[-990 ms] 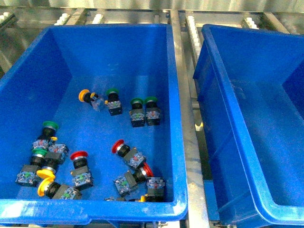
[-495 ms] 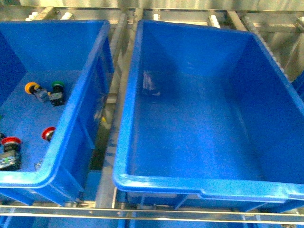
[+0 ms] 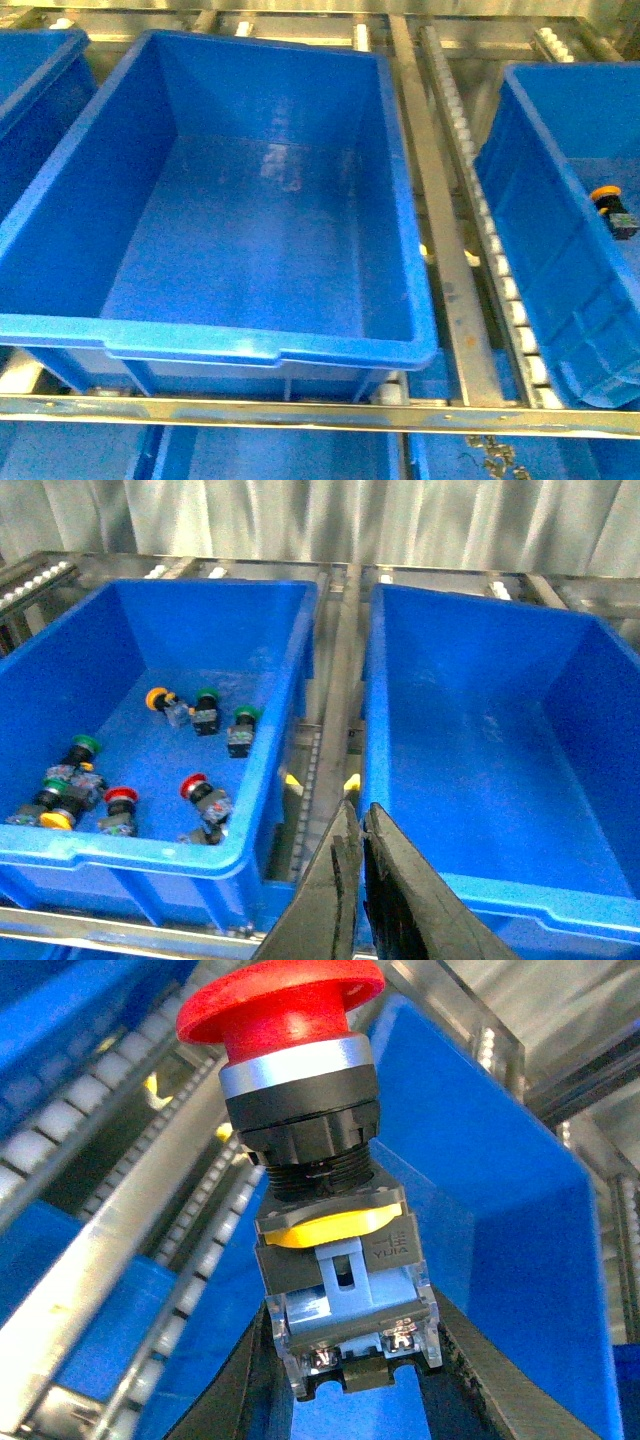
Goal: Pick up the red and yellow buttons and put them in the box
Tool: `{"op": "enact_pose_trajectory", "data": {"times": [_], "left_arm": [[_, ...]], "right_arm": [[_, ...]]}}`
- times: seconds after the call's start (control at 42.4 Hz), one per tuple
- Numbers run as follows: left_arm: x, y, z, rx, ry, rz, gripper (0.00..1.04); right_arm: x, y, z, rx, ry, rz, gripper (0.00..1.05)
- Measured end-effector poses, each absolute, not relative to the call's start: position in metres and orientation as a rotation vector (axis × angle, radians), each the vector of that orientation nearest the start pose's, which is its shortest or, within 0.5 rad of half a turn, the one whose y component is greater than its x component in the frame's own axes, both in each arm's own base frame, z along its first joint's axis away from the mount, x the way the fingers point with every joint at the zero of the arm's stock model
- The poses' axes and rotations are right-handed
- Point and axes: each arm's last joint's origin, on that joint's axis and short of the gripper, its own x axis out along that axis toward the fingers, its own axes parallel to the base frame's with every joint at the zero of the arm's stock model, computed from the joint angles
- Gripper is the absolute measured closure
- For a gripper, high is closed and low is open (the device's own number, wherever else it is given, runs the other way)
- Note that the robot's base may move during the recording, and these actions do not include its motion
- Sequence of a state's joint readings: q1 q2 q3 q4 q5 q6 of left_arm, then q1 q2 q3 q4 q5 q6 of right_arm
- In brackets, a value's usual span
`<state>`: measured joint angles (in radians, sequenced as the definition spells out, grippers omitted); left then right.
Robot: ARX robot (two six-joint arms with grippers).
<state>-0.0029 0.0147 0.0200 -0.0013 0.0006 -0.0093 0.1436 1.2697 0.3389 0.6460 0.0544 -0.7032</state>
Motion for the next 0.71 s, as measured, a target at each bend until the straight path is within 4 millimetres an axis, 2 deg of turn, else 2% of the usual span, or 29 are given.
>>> {"op": "enact_pose_trajectory", "data": {"times": [0.118, 0.471, 0.613, 0.636, 0.707], "left_arm": [[0.097, 0.0, 0.169, -0.01, -0.005, -0.003, 1.02], [0.097, 0.0, 0.169, -0.008, -0.005, -0.005, 0.43], [0.097, 0.0, 0.169, -0.008, -0.005, -0.002, 0.1], [0.097, 0.0, 0.169, -0.007, -0.005, -0.002, 0.06], [0.097, 0.0, 0.169, -0.006, -0.005, -0.002, 0.08]], "right_arm": [[0.229, 0.032, 0.168, -0.725, 0.235, 0.194, 0.79], [0.233, 0.032, 0.166, -0.718, 0.22, 0.192, 0.79], [0.241, 0.038, 0.161, -0.707, 0.215, 0.223, 0.79], [0.243, 0.039, 0.16, -0.702, 0.215, 0.232, 0.79], [0.251, 0.042, 0.159, -0.694, 0.206, 0.247, 0.79]]}}
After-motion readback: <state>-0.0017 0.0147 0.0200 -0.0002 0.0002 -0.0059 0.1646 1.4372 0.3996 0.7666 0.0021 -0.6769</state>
